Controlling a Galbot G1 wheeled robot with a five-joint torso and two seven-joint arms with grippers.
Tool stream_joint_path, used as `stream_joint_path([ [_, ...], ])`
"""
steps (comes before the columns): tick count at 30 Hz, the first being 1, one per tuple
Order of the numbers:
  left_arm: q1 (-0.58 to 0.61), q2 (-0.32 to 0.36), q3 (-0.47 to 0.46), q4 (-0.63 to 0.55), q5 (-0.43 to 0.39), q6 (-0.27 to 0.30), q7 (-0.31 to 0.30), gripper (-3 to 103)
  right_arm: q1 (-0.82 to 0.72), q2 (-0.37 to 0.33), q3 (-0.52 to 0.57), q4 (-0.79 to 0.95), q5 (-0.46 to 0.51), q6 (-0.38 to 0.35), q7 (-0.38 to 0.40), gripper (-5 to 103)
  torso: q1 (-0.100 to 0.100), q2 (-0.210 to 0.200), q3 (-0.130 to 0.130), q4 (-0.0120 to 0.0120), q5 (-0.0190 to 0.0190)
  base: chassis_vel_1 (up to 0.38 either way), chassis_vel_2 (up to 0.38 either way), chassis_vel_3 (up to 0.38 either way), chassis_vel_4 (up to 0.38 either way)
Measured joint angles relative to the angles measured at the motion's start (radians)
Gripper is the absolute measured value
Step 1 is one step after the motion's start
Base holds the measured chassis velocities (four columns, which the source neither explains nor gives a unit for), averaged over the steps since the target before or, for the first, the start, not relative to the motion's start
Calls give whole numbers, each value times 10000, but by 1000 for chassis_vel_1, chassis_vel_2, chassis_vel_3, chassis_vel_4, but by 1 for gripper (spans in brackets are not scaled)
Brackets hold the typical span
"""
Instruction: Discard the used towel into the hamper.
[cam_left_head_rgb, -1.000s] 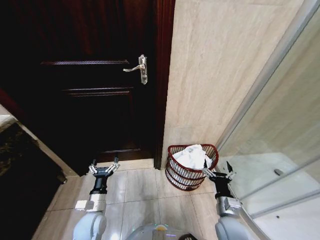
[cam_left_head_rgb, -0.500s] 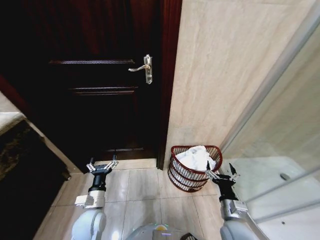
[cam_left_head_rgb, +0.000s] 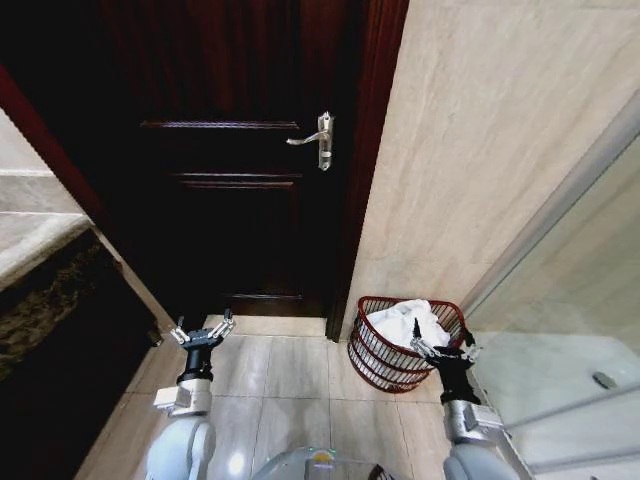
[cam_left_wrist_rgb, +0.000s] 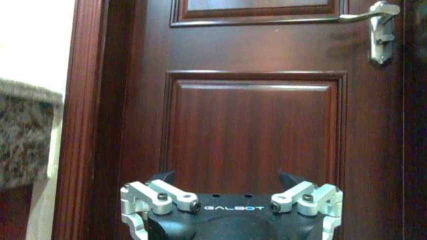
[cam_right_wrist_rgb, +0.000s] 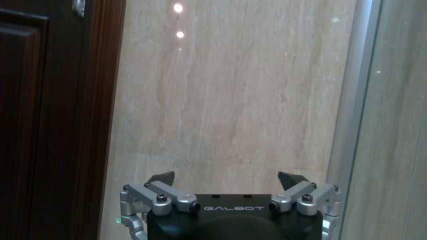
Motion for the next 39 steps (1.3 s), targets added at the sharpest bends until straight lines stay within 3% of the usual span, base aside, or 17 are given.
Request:
stream_joint_path([
  [4,-64,43,-34,-37,287,87,1,100,58,164,-28,142,-22,-70,-140,100,65,169,105,0,-1,0,0,0,0],
  [9,-100,261,8,-130,90,342,-101,100,215,282,-293,409,-149,-453,-251,100,146,383,237,0,-1,0,0,0,0],
  [18,-390,383,57,134,-16,244,-290,100,1086,208,-883,276,-380,-1028,-37,100,244,602,358,1,-1,0,0,0,0],
  [31,-295,610,-112,-351,-103,12,-327,100,612,243,-1394,-29,-871,-323,170,100,459,1131,667,0,-1,0,0,0,0],
  [39,-139,690,-124,-205,-109,-209,-328,100,343,106,-1531,245,-924,-248,361,100,591,1455,860,0,-2,-46,-42,44,57],
])
